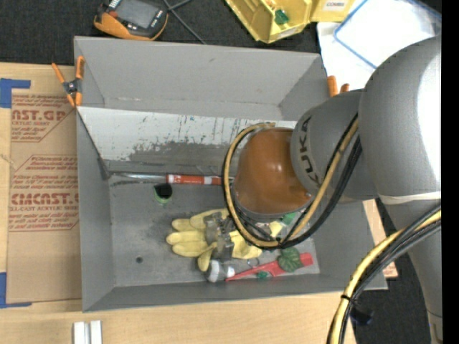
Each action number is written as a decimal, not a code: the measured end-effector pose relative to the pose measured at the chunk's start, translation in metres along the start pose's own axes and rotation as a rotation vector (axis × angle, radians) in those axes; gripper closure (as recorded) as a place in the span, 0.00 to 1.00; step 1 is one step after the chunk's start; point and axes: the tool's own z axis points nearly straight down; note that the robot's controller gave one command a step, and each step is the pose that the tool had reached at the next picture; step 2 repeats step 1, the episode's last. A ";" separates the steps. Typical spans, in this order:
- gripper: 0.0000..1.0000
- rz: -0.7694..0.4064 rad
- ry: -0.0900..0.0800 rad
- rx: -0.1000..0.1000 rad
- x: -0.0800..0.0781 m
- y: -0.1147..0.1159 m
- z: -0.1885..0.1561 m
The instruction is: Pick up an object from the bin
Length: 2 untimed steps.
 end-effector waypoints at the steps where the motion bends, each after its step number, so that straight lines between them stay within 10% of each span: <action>1: 1.00 0.000 0.000 0.000 0.000 0.000 0.000; 2: 1.00 0.000 0.000 0.000 0.000 0.000 0.000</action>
Offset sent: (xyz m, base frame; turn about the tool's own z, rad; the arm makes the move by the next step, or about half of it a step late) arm 0.0072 -0.0035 0.1359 -0.0433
